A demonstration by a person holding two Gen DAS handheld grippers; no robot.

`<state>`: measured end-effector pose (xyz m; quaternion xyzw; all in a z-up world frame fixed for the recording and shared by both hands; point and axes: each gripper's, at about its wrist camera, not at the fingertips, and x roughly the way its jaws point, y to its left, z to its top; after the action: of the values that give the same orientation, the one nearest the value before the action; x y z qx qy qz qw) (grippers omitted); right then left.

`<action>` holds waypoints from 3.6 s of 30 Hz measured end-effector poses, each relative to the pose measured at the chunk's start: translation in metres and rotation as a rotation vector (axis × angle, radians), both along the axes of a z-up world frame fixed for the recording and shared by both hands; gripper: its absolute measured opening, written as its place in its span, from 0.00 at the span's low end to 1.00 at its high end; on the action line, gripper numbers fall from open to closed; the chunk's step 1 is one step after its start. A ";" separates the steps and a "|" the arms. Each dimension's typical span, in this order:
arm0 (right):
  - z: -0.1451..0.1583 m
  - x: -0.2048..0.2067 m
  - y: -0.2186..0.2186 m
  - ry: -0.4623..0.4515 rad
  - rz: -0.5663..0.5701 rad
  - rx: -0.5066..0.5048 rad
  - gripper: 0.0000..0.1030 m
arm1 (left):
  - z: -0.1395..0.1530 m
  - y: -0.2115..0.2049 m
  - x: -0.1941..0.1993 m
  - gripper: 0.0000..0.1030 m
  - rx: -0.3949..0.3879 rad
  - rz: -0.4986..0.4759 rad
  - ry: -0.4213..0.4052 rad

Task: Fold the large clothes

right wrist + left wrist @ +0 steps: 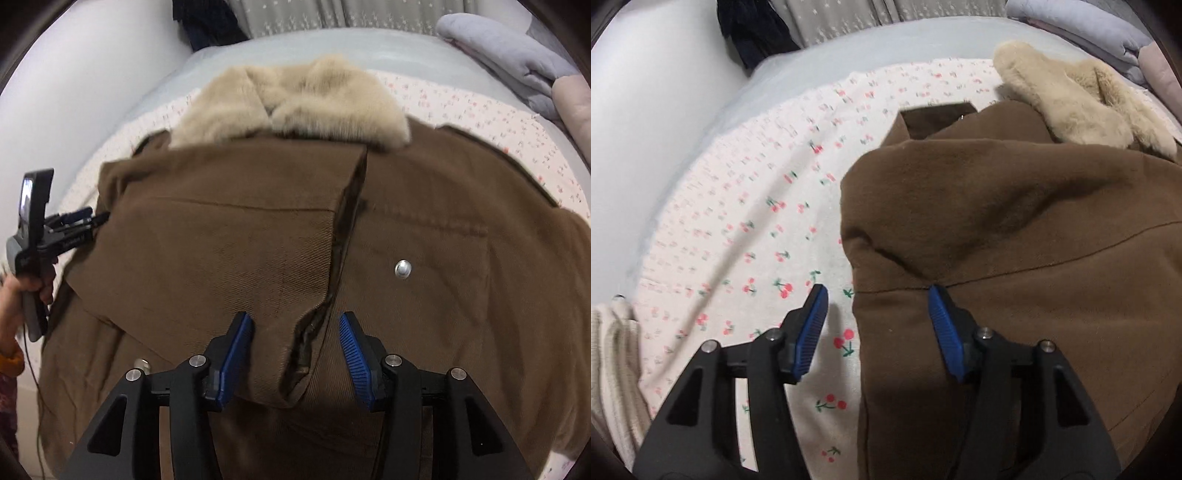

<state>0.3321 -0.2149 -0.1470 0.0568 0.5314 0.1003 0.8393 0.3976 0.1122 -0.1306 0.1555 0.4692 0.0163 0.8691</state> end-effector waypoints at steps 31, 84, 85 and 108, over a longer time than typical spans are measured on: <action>0.129 -0.198 -0.230 -0.252 -0.540 -0.267 0.79 | 0.084 -0.065 -0.142 0.83 -0.566 -0.097 0.091; 0.211 -0.061 -0.130 -0.416 -0.376 -0.111 0.09 | 0.066 -0.069 -0.135 0.83 -0.524 -0.129 0.123; 0.212 -0.055 -0.117 -0.418 -0.353 -0.108 0.09 | 0.066 -0.066 -0.134 0.83 -0.527 -0.125 0.122; 0.059 0.067 0.113 -0.055 0.043 0.037 0.09 | 0.051 0.010 -0.119 0.83 -0.546 0.029 0.106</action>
<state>0.3988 -0.1017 -0.0882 0.0583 0.5074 0.1295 0.8499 0.2789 0.1224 -0.0797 -0.0906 0.5032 -0.1062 0.8528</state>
